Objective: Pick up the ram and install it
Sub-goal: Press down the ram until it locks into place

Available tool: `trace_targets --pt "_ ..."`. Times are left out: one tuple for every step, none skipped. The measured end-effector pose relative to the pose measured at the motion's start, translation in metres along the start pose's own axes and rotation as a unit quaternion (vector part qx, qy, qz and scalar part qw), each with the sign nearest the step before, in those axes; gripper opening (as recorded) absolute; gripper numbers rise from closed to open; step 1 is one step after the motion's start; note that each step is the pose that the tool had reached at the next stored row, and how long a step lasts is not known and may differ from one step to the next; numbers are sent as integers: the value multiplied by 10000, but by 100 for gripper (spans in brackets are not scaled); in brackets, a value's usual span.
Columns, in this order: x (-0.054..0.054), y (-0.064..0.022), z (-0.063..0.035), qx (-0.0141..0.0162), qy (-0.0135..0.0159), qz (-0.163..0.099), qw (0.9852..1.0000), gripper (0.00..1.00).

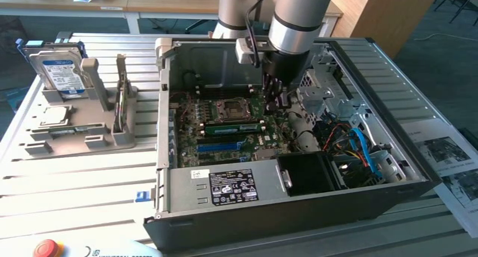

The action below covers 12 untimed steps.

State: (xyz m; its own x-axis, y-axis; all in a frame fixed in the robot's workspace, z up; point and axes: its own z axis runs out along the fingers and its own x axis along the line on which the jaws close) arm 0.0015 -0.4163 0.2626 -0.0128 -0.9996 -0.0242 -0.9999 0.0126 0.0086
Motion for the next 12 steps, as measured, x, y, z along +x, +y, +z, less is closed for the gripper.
trace_targets --pt "0 0 14 0 1 0 10000 10" --pt "1 1 28 0 2 0 10000 10" --pt "1 1 42 0 4 0 10000 10" --pt "1 1 56 0 4 0 10000 10" --pt "1 1 69 0 5 0 10000 10" --pt "2 2 81 0 7 0 10000 10" --pt "2 2 93 0 8 0 10000 10" --pt "2 3 104 0 10 0 10000 10" --pt "3 3 115 0 12 0 10000 10" --pt "3 4 127 0 13 0 10000 10" --pt "3 4 138 0 15 0 10000 10" --pt "3 5 148 0 16 0 10000 10"
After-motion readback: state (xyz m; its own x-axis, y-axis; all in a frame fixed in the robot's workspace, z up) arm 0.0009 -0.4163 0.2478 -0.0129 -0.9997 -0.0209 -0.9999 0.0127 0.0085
